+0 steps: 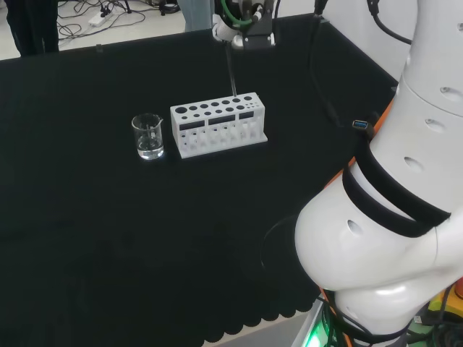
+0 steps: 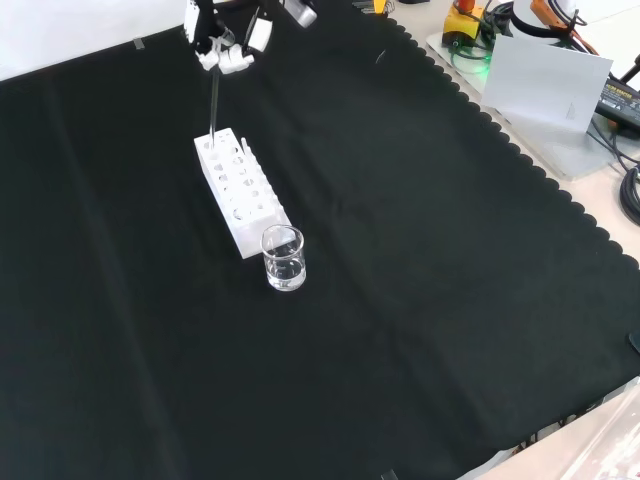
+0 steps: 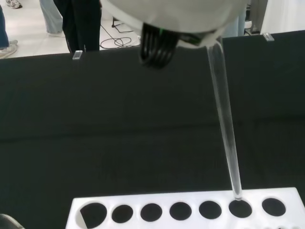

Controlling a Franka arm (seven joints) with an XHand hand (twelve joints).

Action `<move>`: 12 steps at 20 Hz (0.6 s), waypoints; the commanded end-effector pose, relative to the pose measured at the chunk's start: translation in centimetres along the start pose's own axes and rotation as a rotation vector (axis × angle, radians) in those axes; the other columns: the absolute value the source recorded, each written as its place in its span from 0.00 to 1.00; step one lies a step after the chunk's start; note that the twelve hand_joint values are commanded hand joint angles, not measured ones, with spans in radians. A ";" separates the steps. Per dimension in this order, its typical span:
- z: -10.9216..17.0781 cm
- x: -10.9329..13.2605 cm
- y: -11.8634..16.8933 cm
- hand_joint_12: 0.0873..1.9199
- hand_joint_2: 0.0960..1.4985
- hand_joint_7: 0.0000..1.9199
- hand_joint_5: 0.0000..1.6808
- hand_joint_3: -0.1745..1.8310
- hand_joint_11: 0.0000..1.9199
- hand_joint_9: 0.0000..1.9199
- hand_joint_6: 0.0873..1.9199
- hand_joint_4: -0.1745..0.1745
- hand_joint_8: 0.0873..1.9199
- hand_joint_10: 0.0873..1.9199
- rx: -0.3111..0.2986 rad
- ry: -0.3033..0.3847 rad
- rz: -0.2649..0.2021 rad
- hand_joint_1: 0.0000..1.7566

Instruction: Take the glass rod from the white test tube rack.

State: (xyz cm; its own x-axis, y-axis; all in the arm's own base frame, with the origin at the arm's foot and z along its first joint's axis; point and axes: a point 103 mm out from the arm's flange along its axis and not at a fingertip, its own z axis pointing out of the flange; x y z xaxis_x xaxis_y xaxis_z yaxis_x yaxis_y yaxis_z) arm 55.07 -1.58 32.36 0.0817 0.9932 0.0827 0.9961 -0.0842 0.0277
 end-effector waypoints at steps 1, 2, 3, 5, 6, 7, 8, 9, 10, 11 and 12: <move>-5.0 1.9 -2.2 0.26 0.34 0.66 0.72 0.52 0.87 0.85 0.31 0.00 0.52 0.36 -0.039 -0.005 0.013 0.75; -5.4 1.9 -2.5 0.26 0.34 0.66 0.72 0.52 0.87 0.85 0.31 0.00 0.52 0.36 -0.041 -0.007 0.014 0.75; -5.5 2.1 -2.8 0.26 0.34 0.66 0.72 0.52 0.87 0.85 0.31 0.00 0.52 0.36 -0.040 -0.012 0.020 0.75; -6.1 2.7 -3.5 0.27 0.34 0.66 0.73 0.52 0.87 0.85 0.29 0.00 0.52 0.36 -0.047 -0.007 0.017 0.75; -6.3 2.9 -3.9 0.27 0.34 0.66 0.73 0.52 0.86 0.85 0.29 0.00 0.52 0.36 -0.050 -0.003 0.011 0.75; -6.6 3.2 -4.2 0.27 0.34 0.66 0.73 0.52 0.86 0.85 0.28 0.00 0.52 0.36 -0.054 0.003 0.006 0.75; -6.8 3.5 -4.6 0.27 0.34 0.66 0.73 0.52 0.86 0.85 0.28 0.00 0.52 0.35 -0.063 0.004 -0.002 0.75; -7.0 3.8 -5.0 0.27 0.34 0.66 0.74 0.52 0.86 0.85 0.28 0.00 0.52 0.35 -0.071 0.001 -0.011 0.75; -7.2 4.1 -5.4 0.27 0.33 0.66 0.74 0.52 0.86 0.85 0.27 0.00 0.51 0.35 -0.075 -0.001 -0.018 0.75; -7.4 4.4 -5.7 0.27 0.33 0.66 0.74 0.52 0.86 0.85 0.27 0.00 0.51 0.35 -0.078 -0.002 -0.023 0.75; -7.5 4.7 -6.0 0.27 0.33 0.66 0.74 0.52 0.86 0.85 0.27 0.00 0.51 0.35 -0.080 -0.002 -0.027 0.75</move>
State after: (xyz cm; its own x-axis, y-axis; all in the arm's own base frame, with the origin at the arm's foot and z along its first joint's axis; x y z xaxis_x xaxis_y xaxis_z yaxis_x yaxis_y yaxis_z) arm 51.29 1.01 39.43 0.0790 0.9937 0.0799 0.9908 -0.0871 0.1040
